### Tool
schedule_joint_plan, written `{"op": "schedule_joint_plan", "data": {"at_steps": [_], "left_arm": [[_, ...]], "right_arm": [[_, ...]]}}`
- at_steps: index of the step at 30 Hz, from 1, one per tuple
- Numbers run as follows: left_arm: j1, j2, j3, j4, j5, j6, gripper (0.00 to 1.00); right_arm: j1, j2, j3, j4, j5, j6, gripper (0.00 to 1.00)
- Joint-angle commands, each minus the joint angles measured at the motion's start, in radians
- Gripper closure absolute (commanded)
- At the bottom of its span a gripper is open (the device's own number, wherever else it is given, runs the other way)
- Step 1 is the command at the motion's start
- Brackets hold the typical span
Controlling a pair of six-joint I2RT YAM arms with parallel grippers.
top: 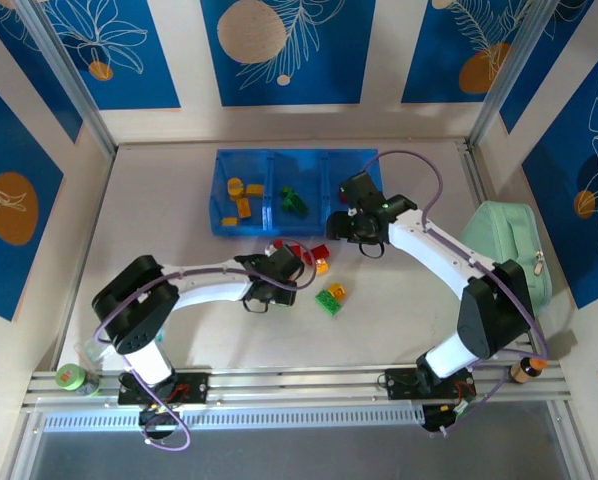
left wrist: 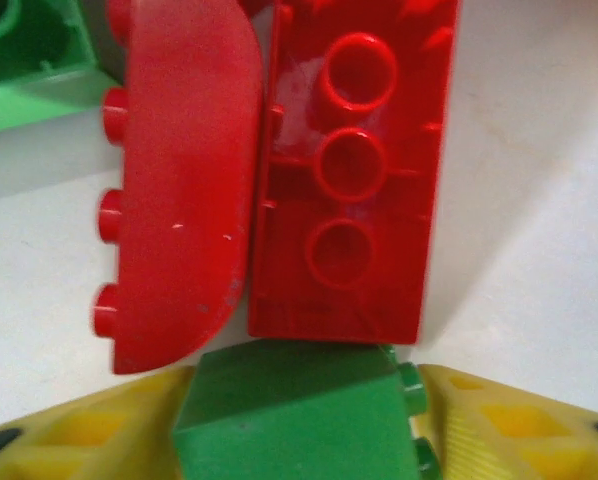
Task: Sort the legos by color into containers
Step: Pick up the lego from the center of the table, then place the lego in the container.
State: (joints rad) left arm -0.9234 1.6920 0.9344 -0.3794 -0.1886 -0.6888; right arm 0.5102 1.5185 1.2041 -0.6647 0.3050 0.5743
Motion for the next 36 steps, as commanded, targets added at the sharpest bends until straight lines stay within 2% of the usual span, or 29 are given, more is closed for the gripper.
{"op": "schedule_joint_plan", "data": {"at_steps": [1, 4, 8, 11, 14, 29, 34, 36], "left_arm": [[-0.041, 0.006, 0.052, -0.076, -0.052, -0.004, 0.54], [-0.06, -0.023, 0.09, -0.124, -0.086, 0.006, 0.6], [-0.061, -0.085, 0.146, -0.158, -0.114, 0.056, 0.62], [-0.04, -0.105, 0.217, -0.169, -0.139, 0.116, 0.62], [0.004, -0.086, 0.293, -0.162, -0.117, 0.162, 0.62], [0.196, 0.213, 0.685, -0.139, -0.046, 0.302, 0.62], [0.256, 0.323, 0.881, -0.191, -0.029, 0.341, 0.62], [0.281, 0.377, 0.988, -0.249, -0.015, 0.348, 0.56]], "right_arm": [[-0.016, -0.053, -0.027, 0.019, -0.031, 0.017, 0.34], [-0.024, -0.069, -0.046, 0.026, -0.035, 0.022, 0.34], [-0.032, -0.079, -0.061, 0.031, -0.041, 0.029, 0.34], [-0.032, -0.086, -0.07, 0.034, -0.053, 0.036, 0.34], [-0.029, -0.099, -0.078, 0.03, -0.061, 0.038, 0.34], [-0.028, -0.298, -0.186, -0.075, -0.026, 0.016, 0.34], [-0.029, -0.348, -0.191, -0.087, -0.043, 0.005, 0.34], [-0.026, -0.353, -0.197, -0.085, -0.061, 0.008, 0.34]]}}
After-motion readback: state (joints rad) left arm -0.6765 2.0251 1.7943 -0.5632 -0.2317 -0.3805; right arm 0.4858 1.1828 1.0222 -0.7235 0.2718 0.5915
